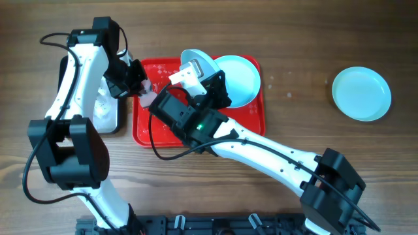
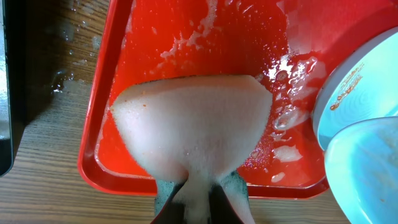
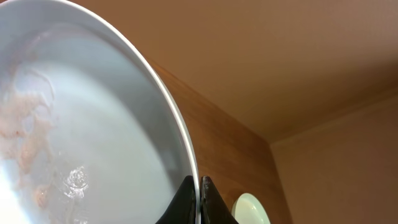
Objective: Clean dirty plates on tray and stack at the side
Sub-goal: 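Lift the cleaned plate with the right gripper and tilt it over the tray, then carry the plate right and set it on the cleaned plate, then grasp the last blue plate rim with the right gripper and drag it left, then scrub the last plate with the sponge in the left gripper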
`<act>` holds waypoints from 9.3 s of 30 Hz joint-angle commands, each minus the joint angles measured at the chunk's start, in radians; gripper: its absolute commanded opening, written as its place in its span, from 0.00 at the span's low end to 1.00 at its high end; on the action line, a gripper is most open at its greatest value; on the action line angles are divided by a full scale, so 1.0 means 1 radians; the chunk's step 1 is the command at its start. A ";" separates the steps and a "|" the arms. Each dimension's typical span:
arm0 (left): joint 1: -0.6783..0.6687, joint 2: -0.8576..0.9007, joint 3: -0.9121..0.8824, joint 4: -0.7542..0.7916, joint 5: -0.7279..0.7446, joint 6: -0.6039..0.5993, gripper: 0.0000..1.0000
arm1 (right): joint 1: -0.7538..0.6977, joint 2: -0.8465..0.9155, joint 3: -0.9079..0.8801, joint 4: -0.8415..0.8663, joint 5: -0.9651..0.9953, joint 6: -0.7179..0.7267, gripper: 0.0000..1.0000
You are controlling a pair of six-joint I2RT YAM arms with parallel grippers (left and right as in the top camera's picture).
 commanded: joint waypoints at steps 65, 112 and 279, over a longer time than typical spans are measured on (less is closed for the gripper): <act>-0.006 0.006 -0.010 -0.002 -0.029 -0.012 0.04 | -0.011 -0.024 0.006 -0.036 -0.317 0.008 0.04; -0.006 0.006 -0.010 -0.008 -0.028 -0.012 0.04 | -1.611 -0.143 -0.442 0.213 -1.178 0.368 0.04; -0.412 0.100 -0.275 0.572 -0.476 -0.090 0.04 | -0.557 0.273 0.047 -0.137 -1.404 0.311 0.04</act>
